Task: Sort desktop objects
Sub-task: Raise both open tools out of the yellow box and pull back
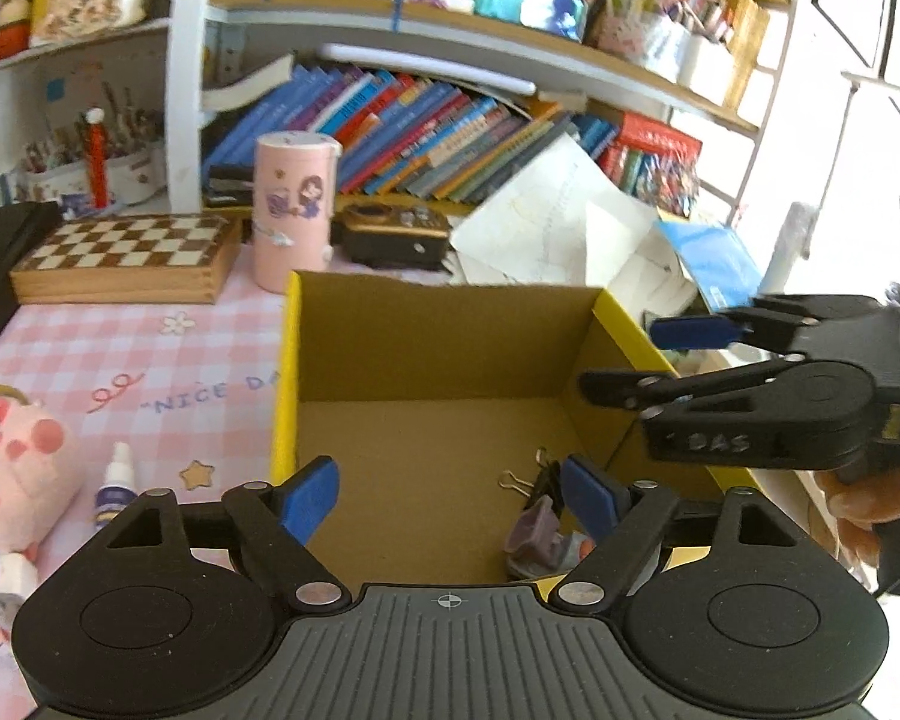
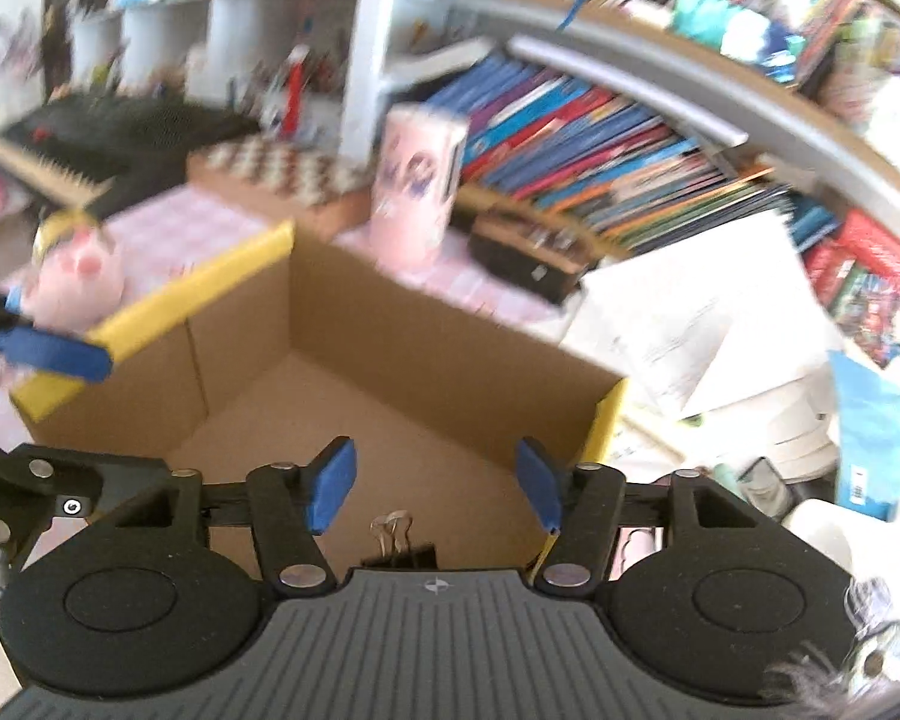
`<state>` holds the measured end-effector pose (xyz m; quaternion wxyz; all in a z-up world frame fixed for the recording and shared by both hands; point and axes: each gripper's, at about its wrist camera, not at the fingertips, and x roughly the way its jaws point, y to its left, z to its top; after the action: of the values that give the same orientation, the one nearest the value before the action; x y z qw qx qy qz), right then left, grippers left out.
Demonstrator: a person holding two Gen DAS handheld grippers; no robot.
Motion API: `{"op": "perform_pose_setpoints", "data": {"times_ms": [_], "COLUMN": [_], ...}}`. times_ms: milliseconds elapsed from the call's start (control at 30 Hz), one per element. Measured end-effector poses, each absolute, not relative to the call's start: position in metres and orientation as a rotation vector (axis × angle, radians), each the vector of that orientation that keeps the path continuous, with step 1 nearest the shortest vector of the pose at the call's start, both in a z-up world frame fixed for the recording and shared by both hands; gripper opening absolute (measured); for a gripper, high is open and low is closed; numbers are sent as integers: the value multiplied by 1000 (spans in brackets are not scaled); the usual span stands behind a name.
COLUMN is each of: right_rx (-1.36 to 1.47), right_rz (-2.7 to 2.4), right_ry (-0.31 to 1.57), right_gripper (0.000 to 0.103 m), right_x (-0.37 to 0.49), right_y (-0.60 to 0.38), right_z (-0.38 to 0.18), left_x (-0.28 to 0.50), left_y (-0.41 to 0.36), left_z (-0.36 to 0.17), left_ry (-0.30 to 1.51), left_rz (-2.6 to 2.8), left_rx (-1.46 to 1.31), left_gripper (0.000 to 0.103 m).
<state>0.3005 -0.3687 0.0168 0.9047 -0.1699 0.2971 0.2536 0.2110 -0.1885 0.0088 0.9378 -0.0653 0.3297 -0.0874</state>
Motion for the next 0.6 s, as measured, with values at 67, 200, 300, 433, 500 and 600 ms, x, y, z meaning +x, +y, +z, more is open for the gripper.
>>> {"op": "perform_pose_setpoints", "data": {"times_ms": [67,200,300,433,500,600], "right_rx": [-307,-214,-162,-102,-75,-63], "right_rz": [495,434,377,303,273,238], "right_ry": [579,531,496,464,456,445], "right_gripper": [62,64,67,68,69,70], "right_x": [294,281,268,247,236,219], "right_y": [-373,-382,-387,-394,-396,-396], "right_z": [24,36,41,46,48,49], "left_x": [207,196,187,174,168,159], "left_y": [-184,-176,-169,-159,-154,-146], "left_z": [12,18,19,21,22,24], "left_ry": [658,620,597,577,571,558], "left_rz": [-164,-137,-117,-106,-107,-113], "left_rx": [-143,-153,-169,-189,-190,-187], "left_gripper": [85,86,88,89,89,89]}}
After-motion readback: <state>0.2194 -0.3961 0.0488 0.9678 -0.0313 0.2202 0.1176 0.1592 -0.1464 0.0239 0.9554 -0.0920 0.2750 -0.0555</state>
